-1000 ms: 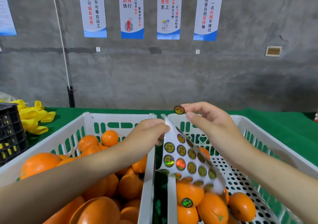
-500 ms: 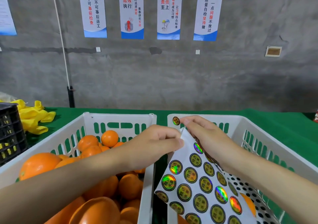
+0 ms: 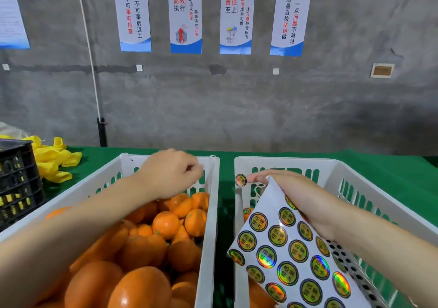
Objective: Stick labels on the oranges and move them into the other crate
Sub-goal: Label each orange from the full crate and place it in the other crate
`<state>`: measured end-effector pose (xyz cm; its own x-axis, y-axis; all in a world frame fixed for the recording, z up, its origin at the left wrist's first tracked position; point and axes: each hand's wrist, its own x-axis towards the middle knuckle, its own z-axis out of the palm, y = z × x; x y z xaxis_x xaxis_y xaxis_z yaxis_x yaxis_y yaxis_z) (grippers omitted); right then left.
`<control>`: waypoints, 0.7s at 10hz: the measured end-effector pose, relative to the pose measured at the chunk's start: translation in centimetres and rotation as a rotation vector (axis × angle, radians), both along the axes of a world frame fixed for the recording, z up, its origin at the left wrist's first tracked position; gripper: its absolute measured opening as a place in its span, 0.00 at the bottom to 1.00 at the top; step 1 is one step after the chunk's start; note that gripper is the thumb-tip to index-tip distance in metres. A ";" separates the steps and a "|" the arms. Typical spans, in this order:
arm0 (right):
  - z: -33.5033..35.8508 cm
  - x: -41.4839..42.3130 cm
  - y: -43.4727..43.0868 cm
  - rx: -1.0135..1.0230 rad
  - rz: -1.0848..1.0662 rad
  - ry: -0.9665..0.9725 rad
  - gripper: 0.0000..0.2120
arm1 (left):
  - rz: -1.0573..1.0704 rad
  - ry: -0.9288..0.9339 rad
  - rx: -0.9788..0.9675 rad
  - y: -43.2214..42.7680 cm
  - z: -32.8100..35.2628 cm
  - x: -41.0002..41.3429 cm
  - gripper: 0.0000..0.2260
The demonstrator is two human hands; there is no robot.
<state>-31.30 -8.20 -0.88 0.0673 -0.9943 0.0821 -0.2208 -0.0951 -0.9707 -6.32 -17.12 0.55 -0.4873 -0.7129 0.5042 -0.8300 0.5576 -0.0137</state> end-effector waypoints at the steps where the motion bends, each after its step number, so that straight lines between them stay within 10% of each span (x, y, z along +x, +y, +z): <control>1: -0.2 0.3 0.1 0.047 -0.006 -0.007 0.09 | 0.252 -0.283 0.364 -2.5 -1.9 2.7 0.15; 3: 0.0 0.8 0.3 0.052 0.040 0.054 0.08 | 0.544 -0.475 0.673 -5.5 -3.9 6.4 0.37; 7: 0.6 1.4 1.1 0.152 0.031 0.119 0.10 | 0.568 -0.618 0.807 -5.9 -3.8 7.6 0.35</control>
<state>-29.87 -7.05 -0.33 0.0980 -0.9920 -0.0795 -0.3342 0.0424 -0.9415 1.24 -23.03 -3.29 0.0005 -0.9133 -0.4073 -0.9393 0.1393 -0.3136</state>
